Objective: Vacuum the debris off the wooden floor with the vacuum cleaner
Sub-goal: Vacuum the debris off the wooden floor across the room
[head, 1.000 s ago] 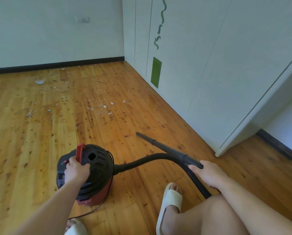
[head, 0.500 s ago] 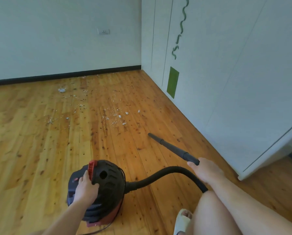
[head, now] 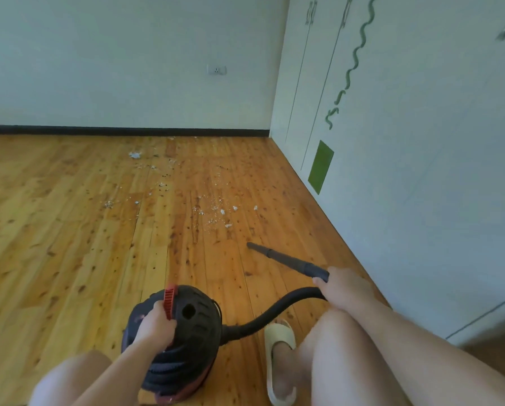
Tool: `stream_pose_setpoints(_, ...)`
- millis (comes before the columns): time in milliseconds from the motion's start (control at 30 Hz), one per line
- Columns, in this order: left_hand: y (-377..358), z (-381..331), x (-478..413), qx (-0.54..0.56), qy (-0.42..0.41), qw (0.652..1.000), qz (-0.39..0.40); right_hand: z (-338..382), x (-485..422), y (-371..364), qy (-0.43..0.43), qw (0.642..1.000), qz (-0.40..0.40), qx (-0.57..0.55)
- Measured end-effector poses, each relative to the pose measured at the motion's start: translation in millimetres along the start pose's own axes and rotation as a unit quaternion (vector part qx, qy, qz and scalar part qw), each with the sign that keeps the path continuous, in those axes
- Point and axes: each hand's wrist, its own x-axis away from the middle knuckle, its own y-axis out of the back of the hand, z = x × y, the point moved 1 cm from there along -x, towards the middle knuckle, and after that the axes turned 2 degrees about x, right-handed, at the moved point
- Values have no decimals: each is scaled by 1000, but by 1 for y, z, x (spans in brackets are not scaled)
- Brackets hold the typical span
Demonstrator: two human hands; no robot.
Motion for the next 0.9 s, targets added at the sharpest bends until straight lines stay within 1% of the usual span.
stream_pose_setpoints(100, -14, -1, -8, 28, 22, 999, -18, 6, -17, -15, 9, 999, -11, -31)
stream_pose_setpoints(167, -20, 1, -14, 85, 55, 994, -31, 10, -25, -17, 10, 1000, 1, -25)
stream_pose_setpoints(233, -22, 1, -19, 144, 75, 986, -43, 9, -29, -22, 13, 1000, -3, -27)
stream_pose_setpoints(367, -30, -8, -32, 212, 117, 968, -71, 7, -42, -28, 42, 999, 3, -21)
stream_pose_setpoints(467, -38, -13, -40, 182, 153, 963, -128, 12, -51, -36, 65, 998, 8, -19)
stream_pose_setpoints(600, -50, -22, -50, 139, 148, 958, -204, 30, -76, -42, 75, 996, 6, -39)
stream_pose_setpoints(767, -42, -28, -81, 148, 144, 954, -217, 59, -103, -39, 91, 995, -4, -31)
stream_pose_setpoints(900, -27, -32, -110, 153, 131, 953, -227, 70, -122, -35, 107, 994, 5, -28)
